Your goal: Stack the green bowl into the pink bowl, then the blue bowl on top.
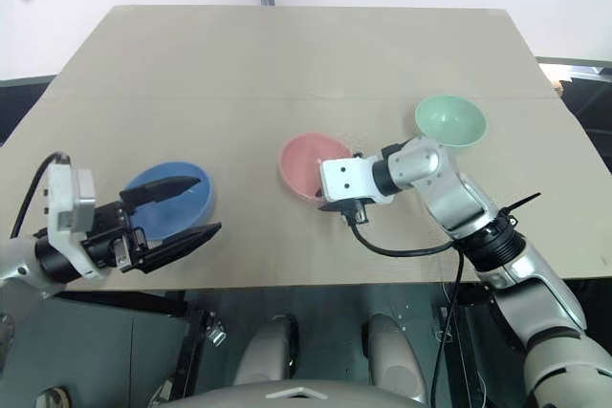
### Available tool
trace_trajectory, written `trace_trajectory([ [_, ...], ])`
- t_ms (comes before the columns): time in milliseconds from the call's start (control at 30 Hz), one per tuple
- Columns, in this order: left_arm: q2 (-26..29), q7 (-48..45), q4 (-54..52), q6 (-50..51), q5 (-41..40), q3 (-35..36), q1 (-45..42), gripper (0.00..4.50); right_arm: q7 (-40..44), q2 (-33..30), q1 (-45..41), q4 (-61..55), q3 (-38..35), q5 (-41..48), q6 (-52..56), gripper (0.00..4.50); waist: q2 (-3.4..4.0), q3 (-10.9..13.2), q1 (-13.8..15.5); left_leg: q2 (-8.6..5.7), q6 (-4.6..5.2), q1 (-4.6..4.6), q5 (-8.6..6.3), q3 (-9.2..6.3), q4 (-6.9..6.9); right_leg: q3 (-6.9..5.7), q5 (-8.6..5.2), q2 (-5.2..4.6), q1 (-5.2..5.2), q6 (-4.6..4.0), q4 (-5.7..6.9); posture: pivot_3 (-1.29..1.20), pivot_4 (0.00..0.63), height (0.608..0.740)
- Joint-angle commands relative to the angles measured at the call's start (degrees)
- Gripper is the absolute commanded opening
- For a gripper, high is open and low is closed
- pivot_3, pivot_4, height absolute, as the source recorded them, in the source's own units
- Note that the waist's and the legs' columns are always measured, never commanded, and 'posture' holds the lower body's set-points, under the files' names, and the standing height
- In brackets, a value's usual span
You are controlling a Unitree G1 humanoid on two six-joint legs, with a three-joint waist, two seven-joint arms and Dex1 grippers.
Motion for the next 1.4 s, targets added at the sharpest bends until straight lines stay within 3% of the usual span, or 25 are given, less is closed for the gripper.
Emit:
trace_trajectory([
  [33, 0.38, -0.26, 0.11, -1.20, 0.15, 0.23, -0.74, 4.50, -3.91, 0.95, -1.61, -1.34, -2.02, -1.09, 0.94, 3.13, 0.00, 0.00, 0.02, 0.00, 0.00, -0.04, 0.00, 0.00, 0.00, 0.00, 0.00, 0.00, -0.01, 0.00, -0.03, 0.00, 0.150, 0.740],
  [100, 0.16, -0.35, 0.34, -1.38, 0.45, -0.13, -0.84, 4.50, -2.53, 0.79, -1.58, -5.03, -4.80, 3.39, 5.25, 3.31, 0.01, 0.00, 0.06, 0.00, 0.00, -0.07, 0.00, 0.00, -0.02, 0.00, 0.00, -0.01, -0.01, 0.00, -0.07, 0.00, 0.150, 0.740],
  [200, -0.30, 0.03, 0.28, -1.60, 0.54, -0.64, -1.07, 4.50, -2.15, 0.02, -2.44, -13.18, -14.09, 15.59, 20.80, 3.31, 0.04, 0.04, 0.15, -0.01, 0.00, -0.13, 0.00, 0.00, -0.05, 0.00, 0.00, -0.02, -0.02, 0.00, -0.13, 0.00, 0.150, 0.740],
  [333, -0.83, 0.68, 0.16, -1.71, 0.11, -0.70, -1.35, 4.50, -6.35, -7.47, -2.74, -12.83, -22.56, 16.53, 27.50, 3.31, 0.01, 0.03, 0.47, -0.01, 0.01, -0.12, -0.01, -0.02, -0.05, -0.04, 0.01, -0.04, 0.01, 0.00, -0.17, 0.00, 0.150, 0.740],
  [500, -1.27, 0.78, 0.66, -2.03, 0.77, -2.39, -2.43, 4.50, -13.48, -15.02, -0.29, -1.34, -22.22, 8.88, 22.72, 3.31, -0.02, 0.00, 0.17, -0.02, 0.01, -0.10, -0.01, 0.04, -0.05, 0.01, -0.09, -0.05, 0.07, -0.18, -0.42, 0.00, 0.150, 0.740],
  [800, -0.24, 0.28, 2.70, -1.77, 0.70, -3.99, -5.90, 4.50, -18.96, -9.00, -4.45, 30.70, -16.44, 1.71, 9.64, 3.31, 0.11, 0.09, -0.94, -0.02, 0.02, -0.13, -0.01, 0.10, -0.11, 0.11, 0.02, -0.03, 0.02, 0.02, -0.43, 0.00, 0.150, 0.740],
  [900, -0.33, 0.53, 2.21, -1.57, 0.40, -3.26, -5.23, 4.50, -20.70, -8.02, -7.25, 37.60, -16.54, 0.43, 6.25, 2.47, 0.15, 0.11, -1.27, -0.04, 0.02, -0.16, -0.01, 0.15, -0.11, 0.15, 0.03, -0.05, 0.00, 0.04, -0.43, 0.00, 0.150, 0.740],
  [1067, -0.58, 1.01, 1.09, -1.57, -0.29, -1.96, -3.14, 4.50, -18.76, -9.35, -7.52, 33.17, -16.77, -0.11, 2.84, 0.23, 0.17, 0.13, -1.27, -0.03, 0.02, -0.16, -0.01, 0.13, -0.14, 0.13, 0.03, -0.04, -0.01, 0.03, -0.43, 0.00, 0.150, 0.740],
  [1200, -0.63, 1.48, 1.36, -1.63, -0.42, -1.83, -3.07, 4.50, -14.41, -9.66, -5.50, 23.33, -17.51, 3.10, 2.63, 0.11, 0.20, 0.14, -1.23, -0.03, 0.02, -0.15, -0.01, 0.12, -0.13, 0.12, 0.03, -0.04, -0.01, 0.04, -0.41, 0.00, 0.150, 0.740],
  [1400, -2.86, 5.62, 4.49, -0.06, -1.81, 1.30, -2.04, 4.50, -7.15, -5.67, -0.02, -8.89, -14.36, 15.60, 15.31, 0.11, 0.30, 0.20, -1.41, 0.00, 0.02, -0.12, -0.01, 0.03, -0.26, 0.07, 0.02, -0.01, -0.01, 0.04, -0.37, 0.00, 0.150, 0.740],
])
